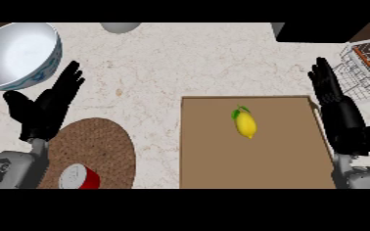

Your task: Pick the lemon from the tray and place it in the tiered basket

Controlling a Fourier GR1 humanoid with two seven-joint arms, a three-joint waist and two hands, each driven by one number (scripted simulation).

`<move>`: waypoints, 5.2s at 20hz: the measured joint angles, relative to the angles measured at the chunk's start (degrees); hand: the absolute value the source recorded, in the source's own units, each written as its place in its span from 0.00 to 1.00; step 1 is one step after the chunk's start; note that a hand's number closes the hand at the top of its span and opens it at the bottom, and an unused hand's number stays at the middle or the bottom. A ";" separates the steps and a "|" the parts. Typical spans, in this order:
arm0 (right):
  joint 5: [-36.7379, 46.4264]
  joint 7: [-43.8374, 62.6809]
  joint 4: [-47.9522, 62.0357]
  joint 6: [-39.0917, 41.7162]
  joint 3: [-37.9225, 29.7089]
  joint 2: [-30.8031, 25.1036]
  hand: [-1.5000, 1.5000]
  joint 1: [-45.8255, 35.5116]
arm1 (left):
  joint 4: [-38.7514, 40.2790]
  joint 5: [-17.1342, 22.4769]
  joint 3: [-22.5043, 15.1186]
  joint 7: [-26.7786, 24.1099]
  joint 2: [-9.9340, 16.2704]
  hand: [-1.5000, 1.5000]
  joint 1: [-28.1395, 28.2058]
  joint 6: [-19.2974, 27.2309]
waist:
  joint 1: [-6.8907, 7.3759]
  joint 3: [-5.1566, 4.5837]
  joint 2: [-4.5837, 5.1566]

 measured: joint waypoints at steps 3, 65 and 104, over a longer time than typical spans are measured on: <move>-6.06 -1.70 2.55 6.05 -1.60 0.51 1.00 -4.68 | -1.46 -1.74 -0.36 -0.86 -1.06 0.50 -0.47 1.67 | 0.12 0.21 0.40; 28.75 3.29 -14.52 69.28 6.40 -15.40 0.00 -21.41 | -5.50 -20.15 -4.76 -3.10 -17.84 0.50 0.32 11.34 | -1.09 0.21 0.58; 64.11 -22.63 6.31 50.25 10.87 -7.69 0.00 -19.50 | -8.19 -24.51 1.07 -3.30 -21.78 0.50 3.62 4.84 | -0.99 0.28 0.54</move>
